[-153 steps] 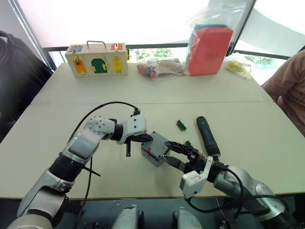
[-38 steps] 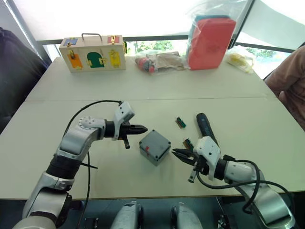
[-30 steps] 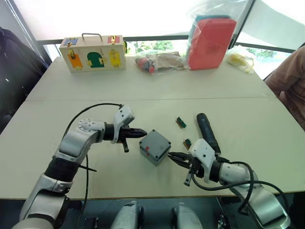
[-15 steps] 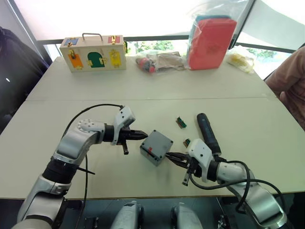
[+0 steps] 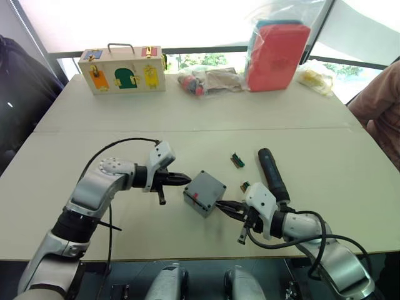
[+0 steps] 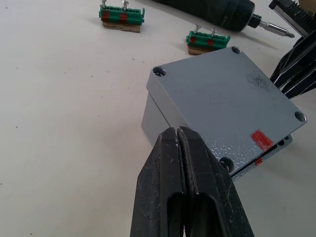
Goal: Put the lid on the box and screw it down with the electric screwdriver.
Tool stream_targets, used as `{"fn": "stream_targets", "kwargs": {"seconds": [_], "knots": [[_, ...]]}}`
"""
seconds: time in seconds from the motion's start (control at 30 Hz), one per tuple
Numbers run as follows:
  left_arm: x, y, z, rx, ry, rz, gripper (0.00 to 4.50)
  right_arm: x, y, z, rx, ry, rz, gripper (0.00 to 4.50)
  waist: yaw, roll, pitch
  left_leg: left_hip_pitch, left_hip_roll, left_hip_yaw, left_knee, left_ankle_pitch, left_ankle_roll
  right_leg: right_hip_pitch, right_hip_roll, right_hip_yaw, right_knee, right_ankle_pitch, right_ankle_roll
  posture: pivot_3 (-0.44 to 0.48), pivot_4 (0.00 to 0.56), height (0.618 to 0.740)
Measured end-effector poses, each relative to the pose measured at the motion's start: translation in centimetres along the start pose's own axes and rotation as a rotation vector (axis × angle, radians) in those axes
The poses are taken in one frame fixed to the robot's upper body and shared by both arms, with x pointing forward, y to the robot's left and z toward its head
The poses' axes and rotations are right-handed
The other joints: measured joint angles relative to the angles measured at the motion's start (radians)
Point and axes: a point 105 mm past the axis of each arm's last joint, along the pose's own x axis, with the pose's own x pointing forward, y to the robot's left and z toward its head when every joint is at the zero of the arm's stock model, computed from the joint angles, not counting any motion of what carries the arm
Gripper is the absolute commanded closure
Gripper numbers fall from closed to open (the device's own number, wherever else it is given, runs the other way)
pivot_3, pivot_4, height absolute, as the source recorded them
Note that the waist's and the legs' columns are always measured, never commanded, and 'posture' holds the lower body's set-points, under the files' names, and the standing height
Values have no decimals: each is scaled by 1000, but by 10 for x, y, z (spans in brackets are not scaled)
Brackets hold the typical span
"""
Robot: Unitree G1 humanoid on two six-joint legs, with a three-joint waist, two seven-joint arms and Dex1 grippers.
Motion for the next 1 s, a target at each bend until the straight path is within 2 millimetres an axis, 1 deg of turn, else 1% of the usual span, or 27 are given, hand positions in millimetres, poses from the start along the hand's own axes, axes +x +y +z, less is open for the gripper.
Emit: {"fn": "stream_targets", "kwargs": {"seconds": [0.33, 0.5, 0.8, 0.9, 1.0], "knots": [[-1, 1, -1, 0, 5, 5, 4500, 1, 1, 2, -6, -4, 10, 4368, 0, 0, 0, 0, 0, 0, 0, 0, 0, 0, 0, 0, 0, 0, 0, 0, 150, 740], [-2, 0, -4, -4, 7, 3, 4500, 2, 7, 2, 1, -4, 37, 4368, 0, 0, 0, 0, 0, 0, 0, 0, 0, 0, 0, 0, 0, 0, 0, 0, 150, 740], [0, -3, -5, 6, 11, -8, 4500, 1, 9, -2, 17, 11, 46, 4368, 0, 0, 0, 0, 0, 0, 0, 0, 0, 0, 0, 0, 0, 0, 0, 0, 150, 740], [0, -2, -5, 15, 7, -5, 4500, 1, 9, -2, 16, 12, 45, 4368, 0, 0, 0, 0, 0, 0, 0, 0, 0, 0, 0, 0, 0, 0, 0, 0, 150, 740], [-1, 4, -8, 5, 11, 13, 4500, 0, 8, -2, 13, 16, 40, 4368, 0, 0, 0, 0, 0, 0, 0, 0, 0, 0, 0, 0, 0, 0, 0, 0, 150, 740]]}}
